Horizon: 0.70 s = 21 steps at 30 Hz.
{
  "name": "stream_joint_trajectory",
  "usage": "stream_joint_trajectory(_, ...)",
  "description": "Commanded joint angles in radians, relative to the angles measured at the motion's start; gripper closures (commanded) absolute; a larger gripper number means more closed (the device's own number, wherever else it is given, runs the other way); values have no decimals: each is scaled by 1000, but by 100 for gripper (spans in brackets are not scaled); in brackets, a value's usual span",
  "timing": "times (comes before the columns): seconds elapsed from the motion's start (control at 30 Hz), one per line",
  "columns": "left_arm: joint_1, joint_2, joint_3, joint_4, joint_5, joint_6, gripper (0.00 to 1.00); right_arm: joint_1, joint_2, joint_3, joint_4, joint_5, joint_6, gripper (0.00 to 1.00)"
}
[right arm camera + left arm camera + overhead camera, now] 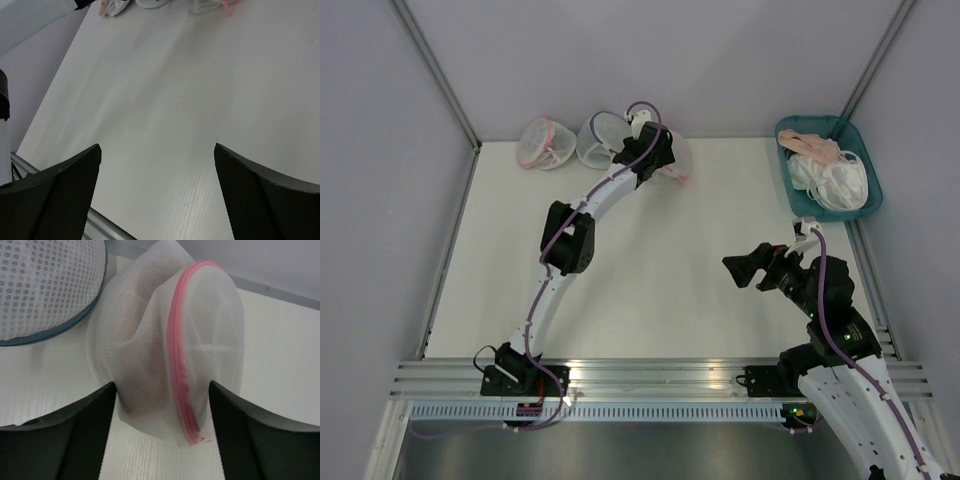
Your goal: Unzip the laundry bag and remove the bra
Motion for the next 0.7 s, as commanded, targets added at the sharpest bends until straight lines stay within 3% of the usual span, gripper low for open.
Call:
stream_joint_trajectory(0.0,10,15,26,79,47,-50,27,3,-2,-12,10,14,-7,2)
stream_joint_trajectory(0.1,17,7,5,90,78,-75,60,1,-8,-14,13,17,-7,2)
stream_joint_trajectory(0.2,19,-39,-47,90,95,-84,82,1,-13,-14,11,21,-5,2)
stream_joint_trajectory(0.3,20,-148,-214,103,119,-119,97,1,-13,-16,13,24,-4,2)
stream_joint_trajectory(0.4,20,-305,-363,126,156,-155,98,1,-13,-19,11,43,-2,2)
stream_joint_trajectory(0.57,23,-600,-823,252,197,-199,98,3,-1,-38,16,142,76,2)
stream_joint_trajectory(0.6,28,-699,-963,278,207,-224,98,3,1,-49,36,130,78,2)
stream_joint_trajectory(0.67,31,-803,-1090,374,250,-242,98,1,13,-89,114,92,87,2)
